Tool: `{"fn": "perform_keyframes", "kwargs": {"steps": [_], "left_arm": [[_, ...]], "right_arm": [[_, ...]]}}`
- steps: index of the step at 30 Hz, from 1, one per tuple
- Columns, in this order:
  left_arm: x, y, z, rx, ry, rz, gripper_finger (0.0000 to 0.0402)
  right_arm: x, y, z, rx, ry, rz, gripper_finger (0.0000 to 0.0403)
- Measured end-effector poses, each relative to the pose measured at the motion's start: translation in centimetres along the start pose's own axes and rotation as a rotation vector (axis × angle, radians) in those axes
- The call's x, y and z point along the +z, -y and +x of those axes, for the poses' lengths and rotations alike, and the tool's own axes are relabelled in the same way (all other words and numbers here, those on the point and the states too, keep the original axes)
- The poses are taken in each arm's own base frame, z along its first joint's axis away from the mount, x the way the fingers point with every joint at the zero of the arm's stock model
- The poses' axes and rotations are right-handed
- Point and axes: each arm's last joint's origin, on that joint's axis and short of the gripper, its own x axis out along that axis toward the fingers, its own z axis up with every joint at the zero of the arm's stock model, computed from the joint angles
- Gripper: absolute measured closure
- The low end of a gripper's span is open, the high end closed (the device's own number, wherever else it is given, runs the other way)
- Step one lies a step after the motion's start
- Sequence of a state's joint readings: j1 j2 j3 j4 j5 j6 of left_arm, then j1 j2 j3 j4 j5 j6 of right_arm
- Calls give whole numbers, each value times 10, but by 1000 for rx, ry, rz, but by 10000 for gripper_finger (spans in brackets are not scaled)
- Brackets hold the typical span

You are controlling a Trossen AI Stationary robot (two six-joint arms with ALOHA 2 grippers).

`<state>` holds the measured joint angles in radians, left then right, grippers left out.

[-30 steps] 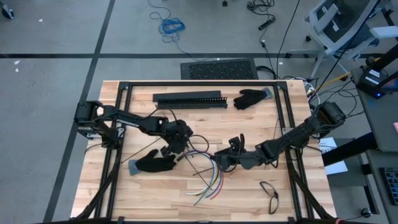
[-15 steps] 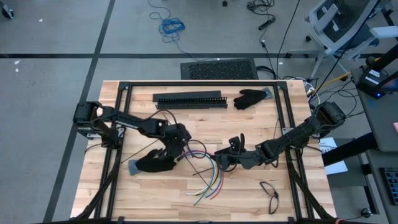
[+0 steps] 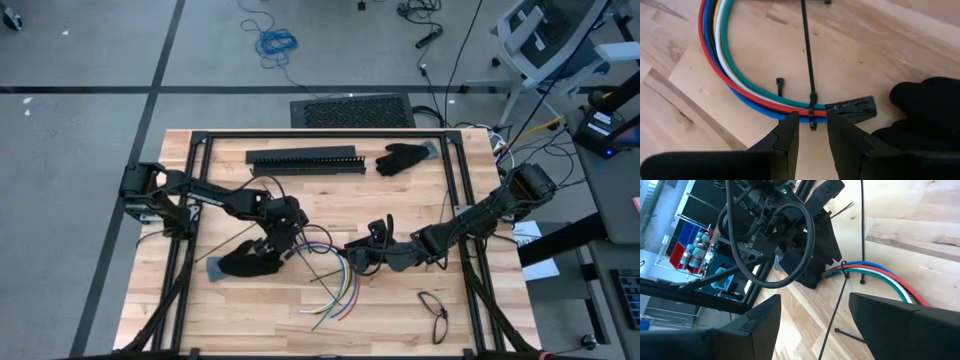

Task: Ziptie cables
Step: Wrap the cable wires using a zip tie

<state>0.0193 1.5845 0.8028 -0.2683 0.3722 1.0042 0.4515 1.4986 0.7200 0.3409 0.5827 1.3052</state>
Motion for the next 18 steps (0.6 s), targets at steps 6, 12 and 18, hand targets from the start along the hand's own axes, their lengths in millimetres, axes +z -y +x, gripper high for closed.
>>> {"fn": "perform_keyframes", "kwargs": {"steps": [6,12,18], "left_arm": [[0,-1,0,0,13,4,302],[-4,-3,1,-14,5,-15,302],[-3,-7,2,-9,11,-23,302]], "right_arm": [[0,0,0,0,0,0,172],[0,0,0,0,1,-6,172],[0,0,0,3,2,-8,172]]}}
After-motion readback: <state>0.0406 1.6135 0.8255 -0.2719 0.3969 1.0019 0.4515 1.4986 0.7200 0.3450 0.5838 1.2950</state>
